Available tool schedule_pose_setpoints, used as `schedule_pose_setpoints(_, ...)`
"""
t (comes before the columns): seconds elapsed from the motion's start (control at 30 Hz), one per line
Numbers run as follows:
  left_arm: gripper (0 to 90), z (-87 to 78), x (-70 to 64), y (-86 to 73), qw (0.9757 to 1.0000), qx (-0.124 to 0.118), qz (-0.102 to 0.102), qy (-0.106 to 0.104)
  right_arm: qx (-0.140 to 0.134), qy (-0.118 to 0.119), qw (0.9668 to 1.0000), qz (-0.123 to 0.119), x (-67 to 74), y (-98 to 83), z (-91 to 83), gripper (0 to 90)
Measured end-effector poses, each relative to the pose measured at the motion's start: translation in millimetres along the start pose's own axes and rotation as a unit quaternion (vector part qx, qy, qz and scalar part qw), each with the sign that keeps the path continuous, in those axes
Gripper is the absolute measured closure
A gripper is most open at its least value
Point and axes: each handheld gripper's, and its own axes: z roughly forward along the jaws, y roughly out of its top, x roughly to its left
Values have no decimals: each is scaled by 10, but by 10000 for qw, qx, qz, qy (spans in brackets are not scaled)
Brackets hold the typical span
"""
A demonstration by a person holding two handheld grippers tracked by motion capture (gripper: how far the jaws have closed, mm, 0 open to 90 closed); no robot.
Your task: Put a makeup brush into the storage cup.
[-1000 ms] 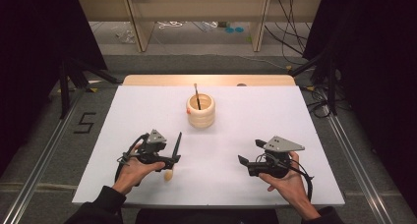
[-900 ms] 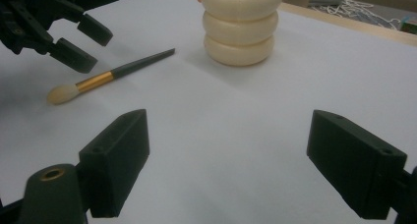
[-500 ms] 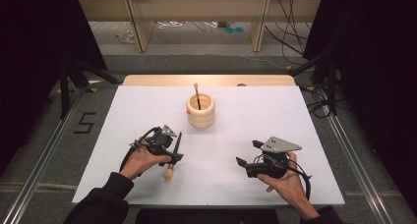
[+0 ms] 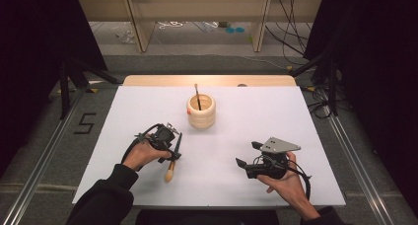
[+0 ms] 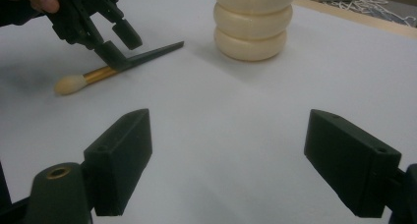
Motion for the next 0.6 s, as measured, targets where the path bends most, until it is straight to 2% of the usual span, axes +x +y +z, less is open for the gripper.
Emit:
schedule_pose_setpoints(0.07,449,15,10,0,10000,0,-67,-42,-8,14,10000,8,2,2,1,193)
schedule_pose_setpoints(0.13,467,17,30,6,9999,85,51,-111,5,22,10000,10,4,2,6,195)
schedule_pose_setpoints(0.17,480,26,26,5,9998,58,-17,-177,24,16,10000,-5,5,0,8,195)
schedule_pose_setpoints(0.27,517,34,45,6,9996,120,-14,-257,31,18,10000,-7,9,1,9,200)
schedule_pose_setpoints(0.3,534,17,60,14,9993,259,133,-237,34,24,10000,3,9,1,11,200)
schedule_pose_setpoints(0.37,560,-1,49,33,9990,356,195,-192,74,38,10000,-22,5,-1,10,200)
schedule_pose_setpoints(0.4,582,-11,53,48,9986,417,289,-174,56,29,10000,-12,6,-2,11,200)
schedule_pose_setpoints(0.6,658,-1,67,91,9965,721,351,-248,71,62,10000,-31,10,0,12,205)
